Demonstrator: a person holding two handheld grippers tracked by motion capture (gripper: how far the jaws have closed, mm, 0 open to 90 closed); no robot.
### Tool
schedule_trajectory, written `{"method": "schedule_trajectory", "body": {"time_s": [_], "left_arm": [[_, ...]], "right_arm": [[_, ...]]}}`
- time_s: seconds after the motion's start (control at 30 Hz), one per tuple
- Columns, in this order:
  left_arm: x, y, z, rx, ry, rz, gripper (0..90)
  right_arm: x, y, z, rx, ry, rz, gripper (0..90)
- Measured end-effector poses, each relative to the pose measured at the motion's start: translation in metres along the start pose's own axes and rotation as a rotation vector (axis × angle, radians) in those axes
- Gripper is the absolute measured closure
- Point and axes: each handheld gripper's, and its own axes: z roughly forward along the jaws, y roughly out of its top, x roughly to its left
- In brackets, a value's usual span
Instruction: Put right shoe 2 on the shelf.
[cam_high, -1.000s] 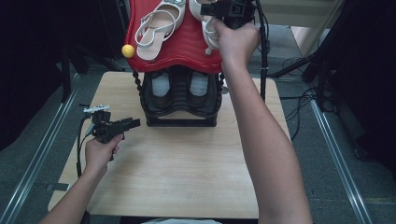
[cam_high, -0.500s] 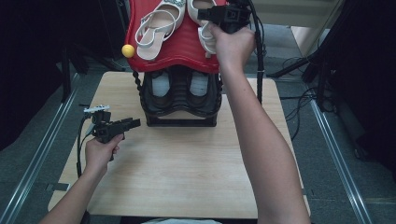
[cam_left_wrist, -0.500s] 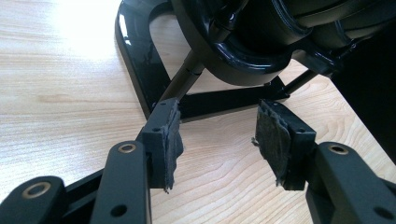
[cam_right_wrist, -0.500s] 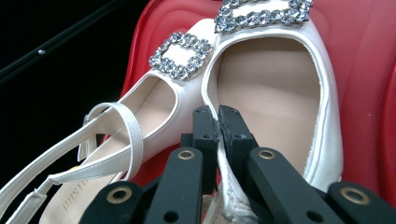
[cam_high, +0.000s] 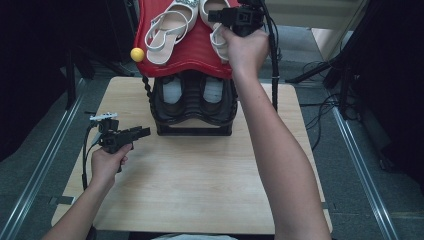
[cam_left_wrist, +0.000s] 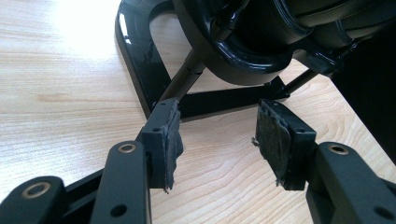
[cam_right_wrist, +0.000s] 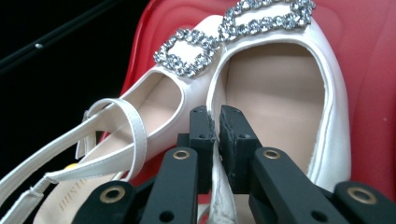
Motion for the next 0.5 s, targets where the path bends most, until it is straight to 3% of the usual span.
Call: {"method": "schedule_trajectory", "body": {"time_s": [0.5], "left_arm": [[0.0, 0.0, 0.001, 0.002, 0.0, 0.003, 49.0]], "right_arm": [[-0.001, 0.008, -0.01, -0.013, -0.004, -0.044, 75.8]]}}
